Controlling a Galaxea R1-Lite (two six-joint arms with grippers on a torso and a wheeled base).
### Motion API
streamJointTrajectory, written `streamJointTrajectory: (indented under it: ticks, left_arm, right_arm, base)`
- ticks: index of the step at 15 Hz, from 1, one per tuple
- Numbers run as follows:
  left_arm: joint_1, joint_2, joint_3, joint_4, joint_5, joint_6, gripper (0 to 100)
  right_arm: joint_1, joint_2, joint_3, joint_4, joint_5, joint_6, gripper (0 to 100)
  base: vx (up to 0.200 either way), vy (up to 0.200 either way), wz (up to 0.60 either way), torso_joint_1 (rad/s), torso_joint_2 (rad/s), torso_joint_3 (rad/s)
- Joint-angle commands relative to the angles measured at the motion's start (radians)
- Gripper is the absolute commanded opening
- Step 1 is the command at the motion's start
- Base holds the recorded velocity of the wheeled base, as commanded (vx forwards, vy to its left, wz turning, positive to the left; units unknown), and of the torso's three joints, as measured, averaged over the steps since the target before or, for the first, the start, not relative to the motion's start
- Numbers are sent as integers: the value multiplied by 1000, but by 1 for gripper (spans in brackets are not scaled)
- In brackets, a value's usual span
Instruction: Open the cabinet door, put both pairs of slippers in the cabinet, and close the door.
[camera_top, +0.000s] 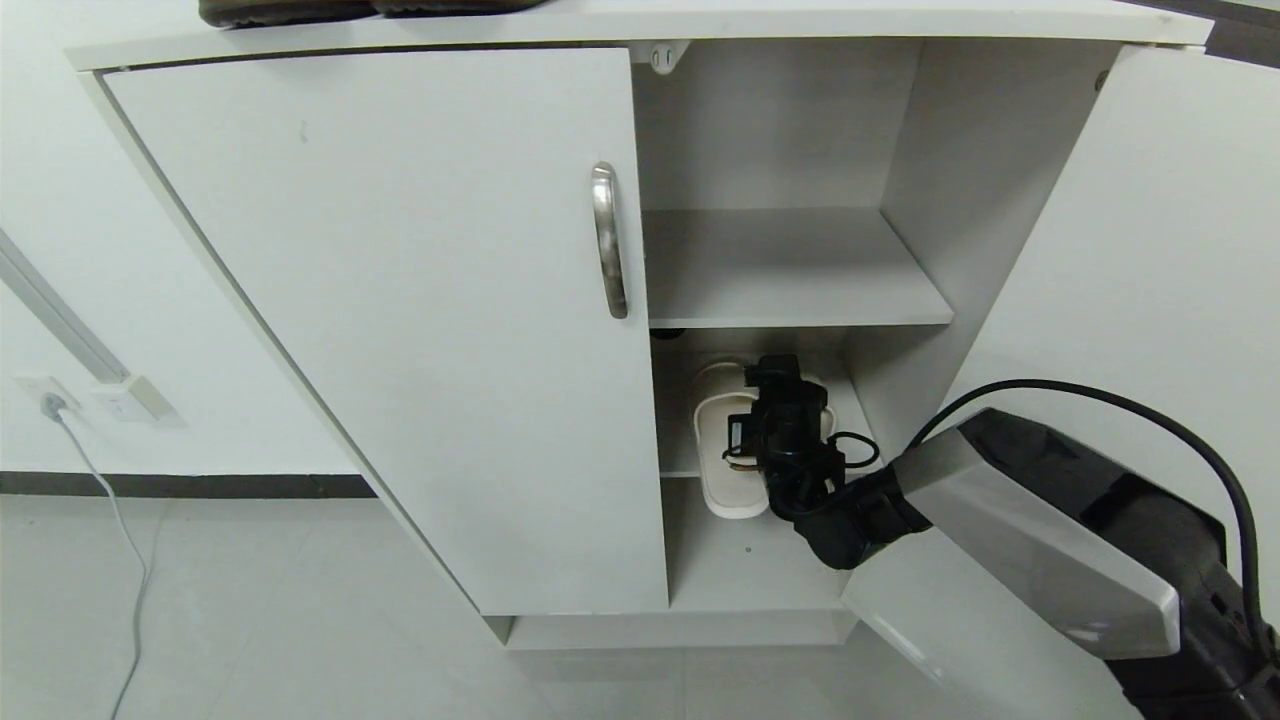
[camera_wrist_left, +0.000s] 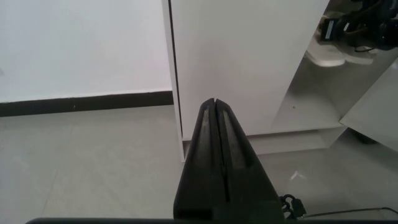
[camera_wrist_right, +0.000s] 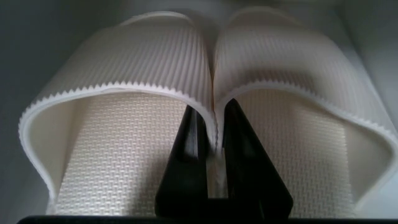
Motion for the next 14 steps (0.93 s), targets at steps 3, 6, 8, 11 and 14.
streamJointTrajectory:
  ticks: [3, 6, 8, 11, 14]
  left_arm:
    - [0, 1, 0, 0, 0, 0, 0]
    - [0, 1, 0, 0, 0, 0, 0]
    - [0, 1, 0, 0, 2, 0, 0]
    - [0, 1, 0, 0, 0, 0, 0]
    - [0, 1, 0, 0, 0, 0, 0]
  right_arm:
    - [-20, 22, -113, 81, 15, -1, 0]
    - [-26, 55, -186, 136, 15, -1, 0]
    - [-31, 75, -225, 159, 15, -9, 0]
    - [-36, 83, -245, 162, 15, -20, 0]
    - [-34, 86, -243, 162, 15, -20, 0]
  base:
    - [0, 0, 0, 0, 0, 0]
    - [0, 0, 0, 0, 0, 0]
    - [0, 0, 0, 0, 0, 0]
    - [0, 0, 0, 0, 0, 0]
    - [0, 0, 0, 0, 0, 0]
